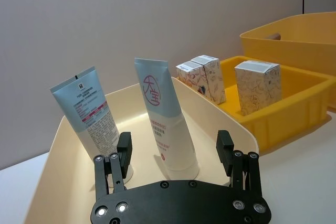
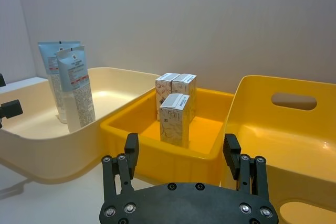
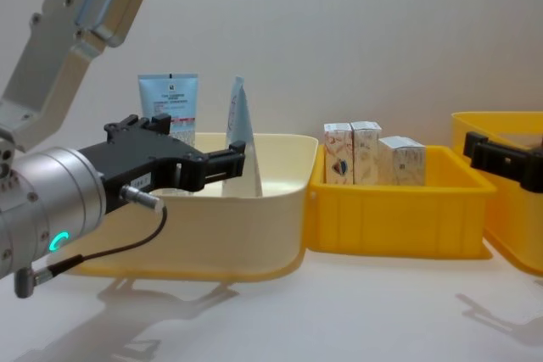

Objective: Bimanual collaborative sorting of washing and personal care products

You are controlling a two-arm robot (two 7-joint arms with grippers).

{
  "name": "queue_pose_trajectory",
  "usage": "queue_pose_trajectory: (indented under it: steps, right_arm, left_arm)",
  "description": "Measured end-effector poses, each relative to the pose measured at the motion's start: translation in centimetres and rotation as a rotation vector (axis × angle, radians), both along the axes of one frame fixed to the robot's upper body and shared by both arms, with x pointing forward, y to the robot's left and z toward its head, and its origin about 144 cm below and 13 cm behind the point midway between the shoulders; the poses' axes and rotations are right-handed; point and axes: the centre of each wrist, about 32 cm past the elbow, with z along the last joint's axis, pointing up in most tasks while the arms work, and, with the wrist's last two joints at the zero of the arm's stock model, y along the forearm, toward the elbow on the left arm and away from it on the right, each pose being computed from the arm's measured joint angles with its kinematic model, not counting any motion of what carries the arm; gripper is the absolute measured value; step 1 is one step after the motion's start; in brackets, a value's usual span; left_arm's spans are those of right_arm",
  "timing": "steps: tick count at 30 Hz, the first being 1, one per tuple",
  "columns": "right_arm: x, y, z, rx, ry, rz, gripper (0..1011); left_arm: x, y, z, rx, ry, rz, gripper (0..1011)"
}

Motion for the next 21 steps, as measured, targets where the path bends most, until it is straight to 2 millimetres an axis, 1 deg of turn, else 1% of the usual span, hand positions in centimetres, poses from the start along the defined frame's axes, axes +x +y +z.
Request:
queue_pose_trajectory:
  steps: [21]
  right_arm:
    - [0.0, 0.0, 0.0, 0.0, 0.0, 0.0, 1001]
  left_arm:
    - [0.0, 0.0, 0.0, 0.0, 0.0, 0.0, 1003]
